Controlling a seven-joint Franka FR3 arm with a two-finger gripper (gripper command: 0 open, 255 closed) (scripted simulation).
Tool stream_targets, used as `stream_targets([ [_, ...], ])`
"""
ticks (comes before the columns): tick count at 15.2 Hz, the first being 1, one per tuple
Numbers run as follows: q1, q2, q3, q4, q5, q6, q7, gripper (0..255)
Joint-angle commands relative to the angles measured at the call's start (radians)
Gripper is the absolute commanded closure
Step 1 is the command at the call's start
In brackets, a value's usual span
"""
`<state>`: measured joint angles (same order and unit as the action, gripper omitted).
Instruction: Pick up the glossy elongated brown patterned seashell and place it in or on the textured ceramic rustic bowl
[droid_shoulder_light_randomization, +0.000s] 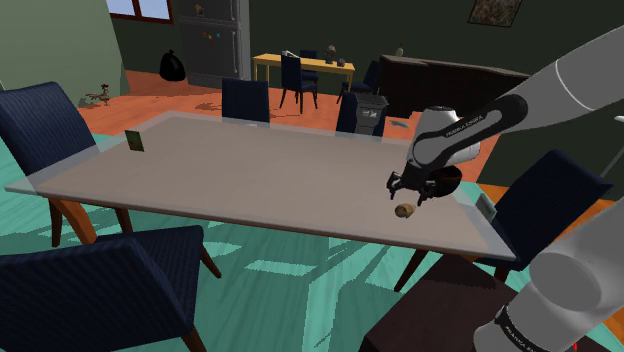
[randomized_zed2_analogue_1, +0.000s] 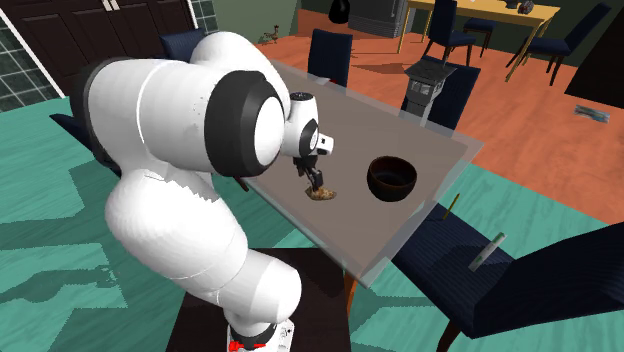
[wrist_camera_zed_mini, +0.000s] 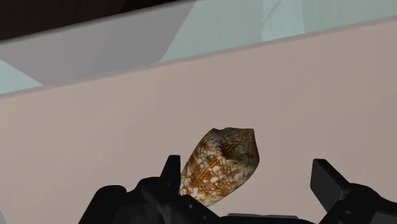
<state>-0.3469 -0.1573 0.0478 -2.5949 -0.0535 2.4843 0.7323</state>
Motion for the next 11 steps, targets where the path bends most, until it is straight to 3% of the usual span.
stream_targets([
  [1,-0.020,0.054,-0.006,0.002,-0.023,0.050,0.043,0],
  [11,-0.026,0.159,-0.010,-0.009,-0.047,0.165,0.060,0],
])
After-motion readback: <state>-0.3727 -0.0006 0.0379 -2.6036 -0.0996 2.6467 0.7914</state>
